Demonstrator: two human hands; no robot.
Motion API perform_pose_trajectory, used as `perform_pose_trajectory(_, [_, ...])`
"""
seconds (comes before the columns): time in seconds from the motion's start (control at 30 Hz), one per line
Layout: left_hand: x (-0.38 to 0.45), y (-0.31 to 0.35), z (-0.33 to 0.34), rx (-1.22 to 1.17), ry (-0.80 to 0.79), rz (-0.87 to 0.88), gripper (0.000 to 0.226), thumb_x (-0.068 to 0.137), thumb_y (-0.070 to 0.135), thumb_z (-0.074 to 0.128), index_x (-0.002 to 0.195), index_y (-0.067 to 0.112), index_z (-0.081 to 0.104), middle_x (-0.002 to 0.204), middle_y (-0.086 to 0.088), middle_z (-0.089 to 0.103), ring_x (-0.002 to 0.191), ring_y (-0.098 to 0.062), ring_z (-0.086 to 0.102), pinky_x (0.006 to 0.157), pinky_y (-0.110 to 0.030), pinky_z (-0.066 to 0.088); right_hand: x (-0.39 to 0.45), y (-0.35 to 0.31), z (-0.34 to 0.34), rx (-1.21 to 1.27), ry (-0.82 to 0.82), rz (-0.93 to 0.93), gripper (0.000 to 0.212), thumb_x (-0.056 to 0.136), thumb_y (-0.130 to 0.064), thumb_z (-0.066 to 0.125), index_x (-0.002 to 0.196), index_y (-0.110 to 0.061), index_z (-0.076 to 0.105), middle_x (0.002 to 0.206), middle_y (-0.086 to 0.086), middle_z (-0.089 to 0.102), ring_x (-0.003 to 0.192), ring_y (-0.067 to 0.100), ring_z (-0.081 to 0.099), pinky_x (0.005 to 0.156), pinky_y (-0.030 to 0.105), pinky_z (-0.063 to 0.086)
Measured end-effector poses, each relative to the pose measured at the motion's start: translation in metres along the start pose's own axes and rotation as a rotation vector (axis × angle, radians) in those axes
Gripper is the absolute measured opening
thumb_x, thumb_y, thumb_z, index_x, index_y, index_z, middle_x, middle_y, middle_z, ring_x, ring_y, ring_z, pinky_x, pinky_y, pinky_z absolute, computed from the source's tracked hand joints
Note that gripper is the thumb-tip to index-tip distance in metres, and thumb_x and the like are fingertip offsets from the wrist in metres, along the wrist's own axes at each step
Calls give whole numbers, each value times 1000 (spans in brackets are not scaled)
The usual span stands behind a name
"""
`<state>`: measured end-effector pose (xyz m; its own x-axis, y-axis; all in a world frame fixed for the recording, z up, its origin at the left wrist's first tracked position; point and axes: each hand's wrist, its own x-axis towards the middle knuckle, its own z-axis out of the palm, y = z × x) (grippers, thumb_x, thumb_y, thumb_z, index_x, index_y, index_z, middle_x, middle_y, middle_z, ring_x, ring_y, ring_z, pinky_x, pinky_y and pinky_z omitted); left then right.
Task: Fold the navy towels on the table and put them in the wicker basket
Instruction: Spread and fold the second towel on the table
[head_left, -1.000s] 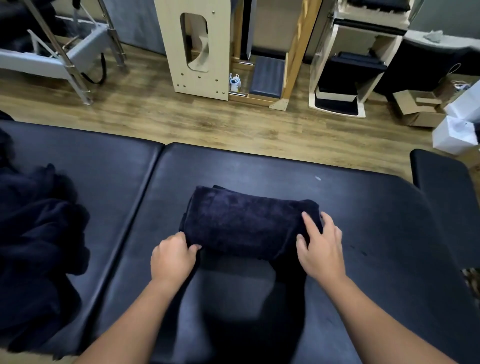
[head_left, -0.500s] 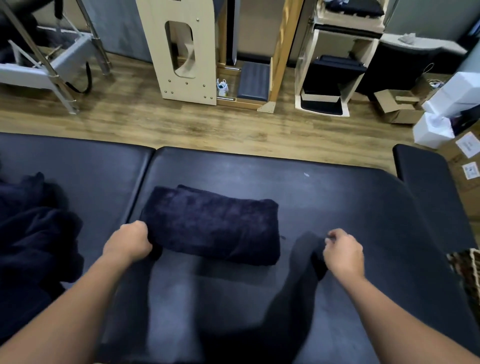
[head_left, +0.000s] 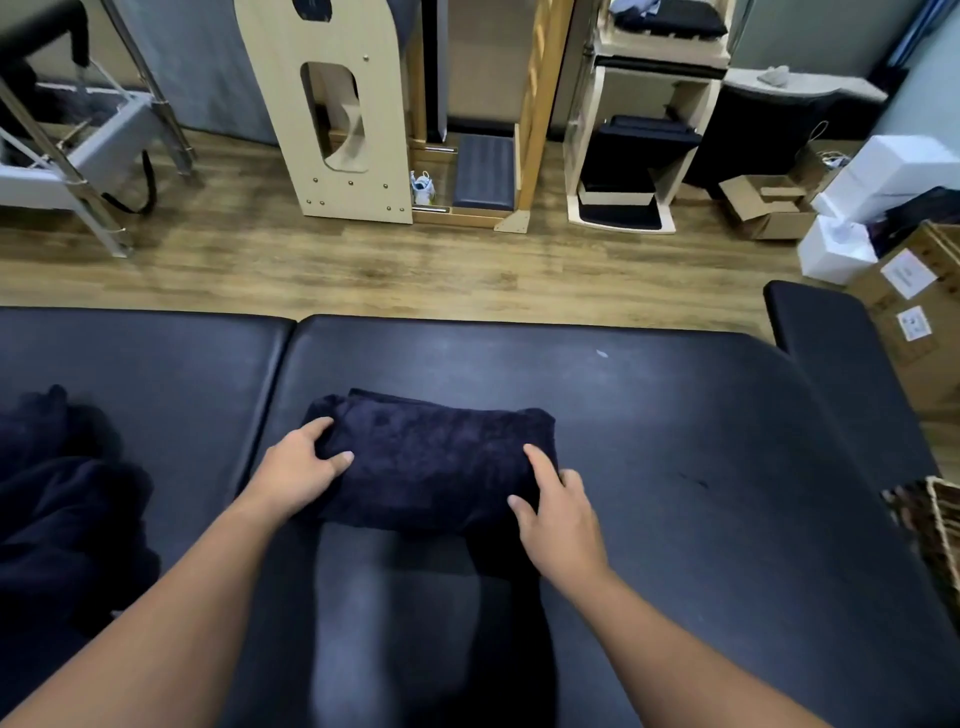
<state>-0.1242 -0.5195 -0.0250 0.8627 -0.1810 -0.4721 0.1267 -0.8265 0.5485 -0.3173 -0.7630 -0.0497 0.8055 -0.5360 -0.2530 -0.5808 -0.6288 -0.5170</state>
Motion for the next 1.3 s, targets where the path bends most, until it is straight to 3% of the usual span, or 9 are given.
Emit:
perform_pose_trajectory(0.3, [5, 42, 51, -29, -33, 110, 65, 93, 33, 69, 151, 21, 44, 147, -4, 56, 137, -29, 48, 113, -38, 37, 14, 44, -33, -238, 253, 102, 59, 92, -34, 68, 146, -37, 45, 142, 12, 38, 120, 34, 43, 88, 46, 52])
perform_pose_trajectory(0.43, [-2, 82, 90, -106, -27, 166, 68, 95, 26, 66, 152, 36, 31, 149, 2, 52, 137, -29, 48, 111, -42, 38, 22, 68, -53, -345, 355, 128, 56, 75, -16, 79, 128, -26, 64, 126, 14, 50, 94, 34, 48, 67, 43, 51])
perform_pose_trajectory(0.53, [-11, 125, 128, -117, -57, 238, 63, 98, 24, 62, 147, 46, 31, 142, 2, 57, 132, -31, 52, 107, -41, 41, 27, 87, -74, -327, 273, 186, 68, 86, -42, 69, 148, -27, 45, 142, 19, 42, 108, 38, 46, 79, 44, 53])
perform_pose_trajectory(0.63, [-18, 168, 166, -63, -83, 259, 44, 99, 31, 63, 142, 30, 53, 138, -2, 62, 128, -25, 54, 105, -33, 41, 37, 112, -95, -323, 147, 240, 89, 89, -70, 48, 159, -34, 6, 162, 25, 0, 138, 46, 19, 103, 49, 45])
perform_pose_trajectory(0.7, [-24, 197, 192, -63, -152, 272, 65, 89, 40, 74, 147, 23, 50, 147, -1, 55, 137, -20, 48, 111, -28, 36, 50, 136, -114, -277, 89, 297, 98, 86, -76, 48, 157, -38, -8, 161, 24, -20, 147, 50, -4, 109, 58, 39])
perform_pose_trajectory(0.87, [-22, 263, 247, 51, -268, 333, 113, 74, 36, 89, 161, 22, 19, 167, 2, 14, 151, -19, 23, 117, -27, 23, 101, 197, -163, -239, 59, 338, 99, 85, -75, 55, 155, -47, -9, 158, 22, -32, 148, 50, -18, 112, 66, 30])
perform_pose_trajectory(1.03, [13, 311, 284, 148, -193, 337, 103, 85, 34, 80, 161, 25, 12, 169, -2, -1, 154, -23, 17, 118, -39, 30, 150, 235, -196, -185, 44, 269, 99, 86, -74, 55, 157, -44, -6, 159, 23, -31, 146, 52, -24, 111, 58, 38])
perform_pose_trajectory(1.13, [24, 338, 295, 411, 53, 388, 87, 90, 38, 72, 158, 24, 20, 167, -9, -13, 155, -30, 7, 107, -47, 45, 176, 242, -206, -167, 43, 240, 98, 86, -75, 54, 157, -43, -6, 159, 24, -30, 145, 51, -26, 112, 54, 39])
perform_pose_trajectory(1.3, [31, 353, 321, 626, 89, 553, 72, 102, 29, 54, 161, 20, 13, 169, -8, 7, 155, -28, 6, 113, -38, 34, 204, 255, -213, -166, 55, 188, 98, 88, -73, 55, 158, -40, -5, 158, 26, -30, 144, 53, -27, 114, 54, 35])
